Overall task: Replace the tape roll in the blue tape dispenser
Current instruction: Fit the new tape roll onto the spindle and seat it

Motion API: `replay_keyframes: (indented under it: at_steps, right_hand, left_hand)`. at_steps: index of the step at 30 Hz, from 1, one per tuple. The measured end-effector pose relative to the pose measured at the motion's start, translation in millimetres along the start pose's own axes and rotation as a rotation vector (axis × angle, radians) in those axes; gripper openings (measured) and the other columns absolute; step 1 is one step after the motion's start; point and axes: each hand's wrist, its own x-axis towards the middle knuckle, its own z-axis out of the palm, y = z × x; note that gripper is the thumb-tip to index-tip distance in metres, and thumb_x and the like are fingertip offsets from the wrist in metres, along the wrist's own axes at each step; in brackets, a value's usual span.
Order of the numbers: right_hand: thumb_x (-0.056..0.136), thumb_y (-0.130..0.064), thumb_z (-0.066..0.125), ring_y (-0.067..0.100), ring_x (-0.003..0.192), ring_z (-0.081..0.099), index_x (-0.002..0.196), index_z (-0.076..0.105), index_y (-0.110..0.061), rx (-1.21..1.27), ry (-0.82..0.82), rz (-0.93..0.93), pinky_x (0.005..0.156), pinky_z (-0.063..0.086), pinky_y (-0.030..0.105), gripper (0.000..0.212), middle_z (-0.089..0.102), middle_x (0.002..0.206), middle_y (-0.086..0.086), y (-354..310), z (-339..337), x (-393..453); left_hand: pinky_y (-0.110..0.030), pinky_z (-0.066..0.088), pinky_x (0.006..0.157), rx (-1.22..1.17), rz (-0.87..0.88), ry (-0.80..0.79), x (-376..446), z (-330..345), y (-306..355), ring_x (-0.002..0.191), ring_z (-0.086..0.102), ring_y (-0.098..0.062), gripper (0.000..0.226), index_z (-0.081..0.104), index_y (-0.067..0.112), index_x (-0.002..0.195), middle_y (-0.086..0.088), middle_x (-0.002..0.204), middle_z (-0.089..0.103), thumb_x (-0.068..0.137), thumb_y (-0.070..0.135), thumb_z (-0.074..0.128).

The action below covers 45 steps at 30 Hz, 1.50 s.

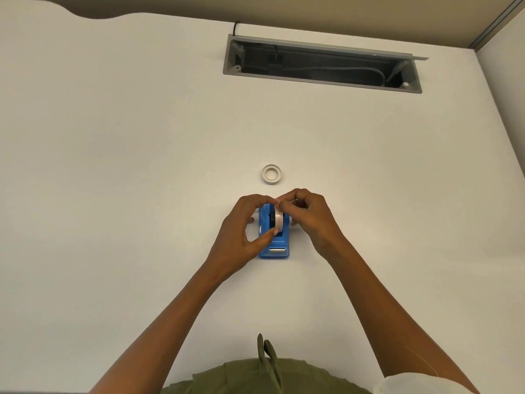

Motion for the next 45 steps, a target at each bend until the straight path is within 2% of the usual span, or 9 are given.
replay_keyframes:
  at_steps: [5,9,12,20,27,32,37,41,45]
  right_hand:
    - [0.086,-0.02,0.065,0.02,0.092,0.06,0.092,0.066,-0.021,0.089,0.001,-0.038,0.074,0.049,0.03,0.007,0.068,0.096,0.0,5,-3,-6]
    - [0.089,-0.005,0.055,0.01,0.097,0.059,0.088,0.066,-0.021,0.053,-0.02,-0.169,0.076,0.048,0.023,0.019,0.064,0.102,-0.008,12,-5,-16]
    - [0.086,0.006,0.051,0.008,0.11,0.056,0.085,0.069,-0.019,0.019,-0.02,-0.237,0.078,0.05,0.023,0.031,0.062,0.111,-0.001,17,-7,-21]
    - [0.085,0.005,0.052,0.005,0.111,0.055,0.102,0.067,-0.023,-0.038,-0.02,-0.275,0.083,0.052,0.029,0.036,0.06,0.118,0.003,20,-9,-24]
    - [0.089,0.001,0.052,0.008,0.107,0.057,0.11,0.063,-0.025,-0.085,-0.032,-0.25,0.084,0.05,0.021,0.035,0.059,0.118,0.002,24,-9,-20]
    - [0.09,0.0,0.051,0.003,0.106,0.056,0.111,0.063,-0.023,-0.061,-0.026,-0.236,0.082,0.047,0.009,0.033,0.059,0.117,0.003,24,-7,-19]
    - [0.083,-0.013,0.05,0.009,0.109,0.057,0.117,0.064,-0.015,0.089,-0.066,-0.186,0.083,0.049,0.019,0.036,0.06,0.125,0.002,22,-10,-23]
    - [0.078,-0.011,0.051,0.006,0.115,0.054,0.102,0.067,-0.025,0.015,-0.08,-0.241,0.089,0.049,0.027,0.032,0.058,0.125,0.001,23,-10,-28]
    - [0.078,-0.011,0.057,0.009,0.115,0.054,0.106,0.066,-0.024,-0.02,-0.082,-0.263,0.084,0.051,0.031,0.032,0.057,0.126,0.003,27,-10,-26]
  left_hand:
    - [-0.021,0.049,0.085,0.034,0.037,0.01,0,-1,1,0.111,0.051,-0.004,0.033,0.056,0.033,0.114,0.01,0.119,0.054,0.082,0.03,0.064]
    - [-0.019,0.049,0.083,0.044,0.018,0.016,1,-2,1,0.109,0.05,0.0,0.031,0.054,0.04,0.113,0.018,0.115,0.052,0.083,0.035,0.061]
    - [-0.015,0.048,0.082,0.05,0.009,0.019,3,-1,3,0.108,0.05,0.002,0.031,0.049,0.049,0.11,0.022,0.113,0.051,0.083,0.038,0.059]
    - [-0.014,0.047,0.084,0.057,-0.016,0.037,2,2,-1,0.108,0.051,0.001,0.036,0.054,0.034,0.117,0.009,0.117,0.053,0.081,0.037,0.06]
    - [-0.012,0.046,0.084,-0.032,-0.027,0.042,1,2,1,0.111,0.051,0.001,0.05,0.041,0.047,0.12,0.012,0.124,0.051,0.078,0.036,0.066]
    - [-0.02,0.048,0.086,0.042,-0.011,0.028,-1,2,-3,0.113,0.048,-0.002,0.037,0.055,0.034,0.115,0.006,0.122,0.051,0.079,0.033,0.064]
    - [-0.017,0.047,0.084,0.041,-0.024,0.018,2,-1,-1,0.111,0.048,0.001,0.036,0.049,0.047,0.111,0.008,0.121,0.049,0.08,0.035,0.063]
    - [-0.016,0.046,0.084,0.028,-0.059,0.016,2,0,0,0.111,0.05,-0.004,0.035,0.054,0.037,0.115,0.007,0.121,0.051,0.08,0.04,0.059]
    - [-0.022,0.047,0.086,0.02,-0.062,0.007,3,0,-2,0.112,0.05,-0.006,0.038,0.054,0.033,0.119,0.004,0.121,0.052,0.082,0.034,0.062]
